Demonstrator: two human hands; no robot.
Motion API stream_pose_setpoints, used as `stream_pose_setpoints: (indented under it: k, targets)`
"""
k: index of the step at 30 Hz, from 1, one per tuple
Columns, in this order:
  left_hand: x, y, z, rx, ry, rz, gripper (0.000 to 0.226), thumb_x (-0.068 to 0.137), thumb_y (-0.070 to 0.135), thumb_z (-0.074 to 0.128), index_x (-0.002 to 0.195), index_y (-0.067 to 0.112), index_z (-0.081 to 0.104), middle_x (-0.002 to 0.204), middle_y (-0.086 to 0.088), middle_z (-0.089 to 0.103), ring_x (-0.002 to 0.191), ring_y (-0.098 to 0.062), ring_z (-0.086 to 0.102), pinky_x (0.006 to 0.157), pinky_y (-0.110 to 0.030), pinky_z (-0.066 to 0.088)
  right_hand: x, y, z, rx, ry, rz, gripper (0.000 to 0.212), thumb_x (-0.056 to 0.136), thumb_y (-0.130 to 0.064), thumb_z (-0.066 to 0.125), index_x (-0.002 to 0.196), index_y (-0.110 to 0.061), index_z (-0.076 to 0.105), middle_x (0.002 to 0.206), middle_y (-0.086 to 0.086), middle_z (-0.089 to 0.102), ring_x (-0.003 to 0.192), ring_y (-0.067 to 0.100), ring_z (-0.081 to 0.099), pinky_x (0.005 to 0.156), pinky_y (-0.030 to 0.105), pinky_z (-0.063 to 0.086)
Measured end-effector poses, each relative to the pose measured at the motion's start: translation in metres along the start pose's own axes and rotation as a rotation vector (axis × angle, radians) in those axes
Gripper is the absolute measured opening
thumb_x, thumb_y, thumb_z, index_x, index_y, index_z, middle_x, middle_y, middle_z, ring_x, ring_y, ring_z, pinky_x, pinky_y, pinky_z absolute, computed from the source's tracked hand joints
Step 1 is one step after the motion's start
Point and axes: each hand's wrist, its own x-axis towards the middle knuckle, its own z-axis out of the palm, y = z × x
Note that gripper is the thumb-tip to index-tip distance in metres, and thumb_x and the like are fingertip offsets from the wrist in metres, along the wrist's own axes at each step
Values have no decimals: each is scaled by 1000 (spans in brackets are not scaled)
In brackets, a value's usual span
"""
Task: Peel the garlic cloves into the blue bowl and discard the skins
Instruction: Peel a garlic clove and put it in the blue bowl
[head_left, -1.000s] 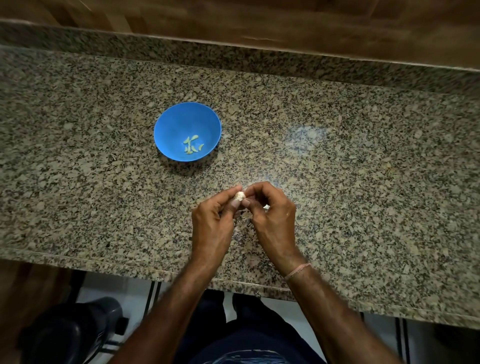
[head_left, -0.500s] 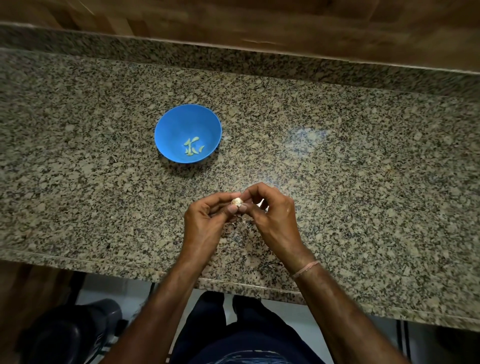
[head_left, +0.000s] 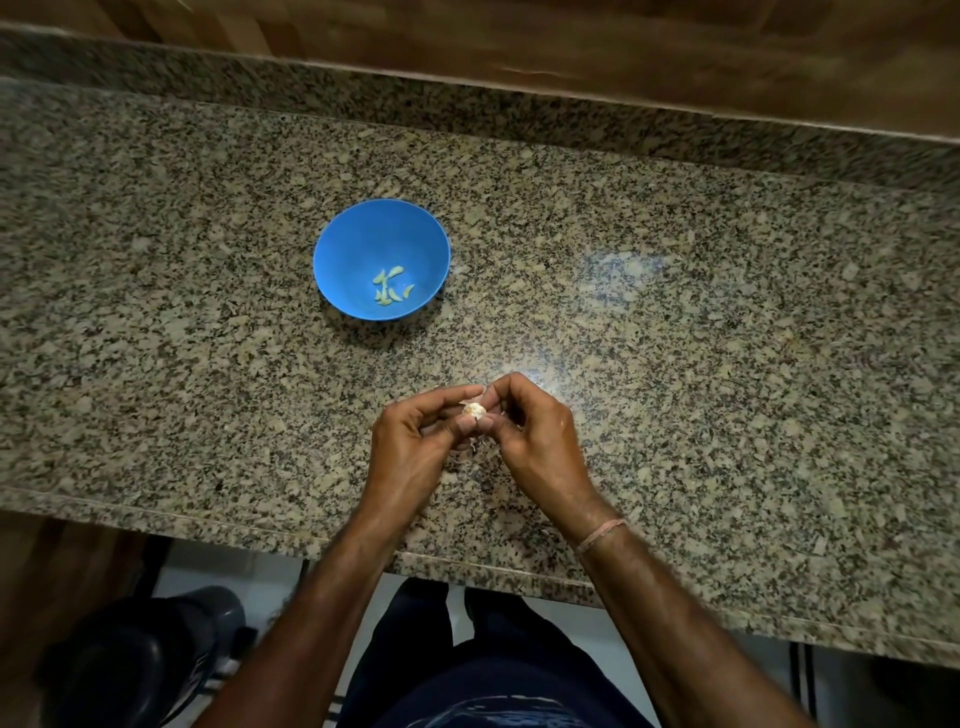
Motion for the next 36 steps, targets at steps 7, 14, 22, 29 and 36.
stream_pose_setpoints:
  k: [7,14,22,29,36]
  targets:
    - [7,-6,-4,4,4,-10,27,85,15,81,111,10,78,104,-3,80,99,-20,78,87,-38,63,2,6,5,-12,17,-20,10,98,-6,69,97,-14,62,90,0,70,83,17,69,71,34,62]
    - [17,-18,-12,-26,5,-64,29,88,14,80,116,10,75,107,-7,80,103,-22,77,92,-44,62,3,7,17,-15,137,-25,7,95,-20,75,101,-20,71,97,-7,71,95,12,67,82,32,59]
    - [47,-12,-29,596,95,223,21,93,28,77,112,21,73,99,10,73,85,-5,69,72,-13,55,0,7,9,30,217,96,7,93,-17,77,95,-18,71,94,-6,73,90,6,71,81,24,61]
    - [76,-31,-24,1064,-21,420,33,89,27,80,116,16,64,107,0,62,94,-15,55,81,-36,57,-16,26,12,-145,163,339,10,85,-11,83,83,-15,74,84,-6,75,78,-2,70,72,12,56]
    - [24,-63,-24,1050,15,479,41,88,38,77,118,22,54,107,2,53,91,-17,51,67,-31,47,-9,24,21,-344,154,362,18,85,-10,83,76,-21,73,80,-8,74,75,0,69,62,4,50]
